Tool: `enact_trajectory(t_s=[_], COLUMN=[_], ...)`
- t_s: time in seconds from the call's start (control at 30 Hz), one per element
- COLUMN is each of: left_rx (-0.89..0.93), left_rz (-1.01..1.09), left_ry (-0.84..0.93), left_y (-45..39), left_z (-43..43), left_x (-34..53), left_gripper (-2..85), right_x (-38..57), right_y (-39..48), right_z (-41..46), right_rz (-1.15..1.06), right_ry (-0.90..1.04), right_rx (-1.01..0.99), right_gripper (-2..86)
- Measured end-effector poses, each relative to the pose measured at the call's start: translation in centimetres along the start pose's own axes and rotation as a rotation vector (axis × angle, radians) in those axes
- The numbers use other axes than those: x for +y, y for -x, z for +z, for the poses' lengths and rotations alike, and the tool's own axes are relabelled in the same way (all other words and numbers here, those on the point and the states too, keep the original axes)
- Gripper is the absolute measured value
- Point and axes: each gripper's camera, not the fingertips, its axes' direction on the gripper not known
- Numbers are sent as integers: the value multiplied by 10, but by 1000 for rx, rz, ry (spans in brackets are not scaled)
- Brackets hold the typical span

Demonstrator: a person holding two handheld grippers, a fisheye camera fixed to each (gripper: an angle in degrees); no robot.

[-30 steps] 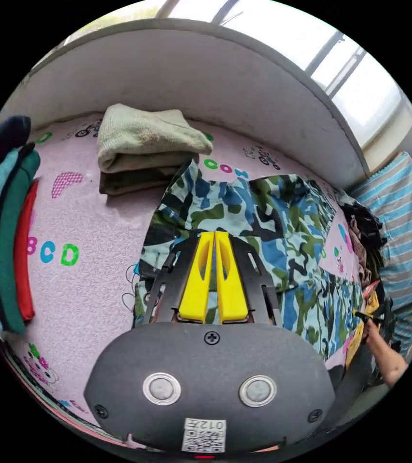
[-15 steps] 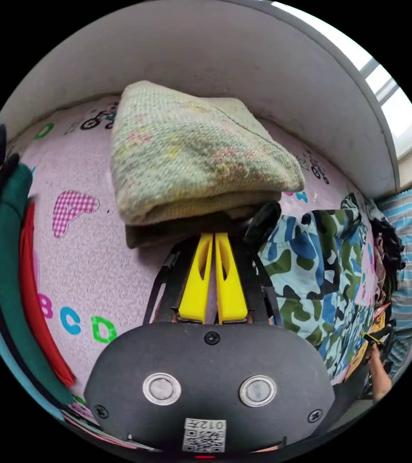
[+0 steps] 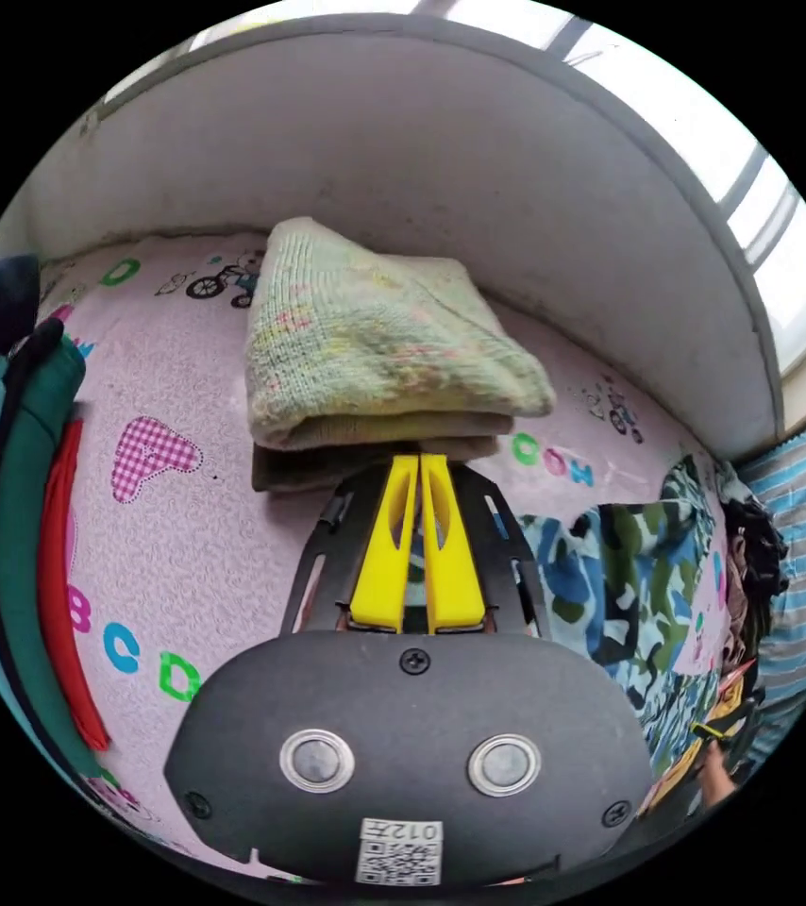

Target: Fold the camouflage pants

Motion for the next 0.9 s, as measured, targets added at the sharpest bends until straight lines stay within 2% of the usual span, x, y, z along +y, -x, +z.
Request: enact_trajectory(t_s=[0.13, 0.2, 0.27, 0.3, 0.37, 0.43, 0.5, 0.57, 0.77, 0.9], left_rx=[53, 95, 10, -19, -41, -37, -160, -202, -191, -217], left_rz=[99, 105, 131, 150, 118, 113, 165, 172, 168, 186], left_ry=[-50, 114, 157, 93, 81, 95, 101, 110, 100, 85], left_y=[-40, -55, -65, -68, -69, -71, -78, -78, -86, -96], left_z=[-20, 5, 19, 17, 13, 12, 5, 1, -5, -10], left_x=[35, 49, 63, 73, 79, 78, 78, 79, 86, 92], left_gripper=[-1, -1, -1, -1, -2, -1, -1, -1, 1, 3], right_x=[2, 1, -1, -8, -28, -74, -119, -164, -276, -301], right_y=[0, 10, 26, 40, 62, 92, 116, 143, 236, 263], right_z=[11, 12, 1, -8, -20, -27, -25, -23, -7, 32], right_rz=[16, 21, -4, -45, -122, -220, -261, -299, -390, -418], right_ry=[6, 8, -73, -128, -205, -267, -291, -323, -361, -252], right_rx=[-5, 84, 151, 172, 187, 151, 138, 148, 142, 334], right_gripper=[-9, -9, -9, -9, -9, -9, -9, -9, -9, -9])
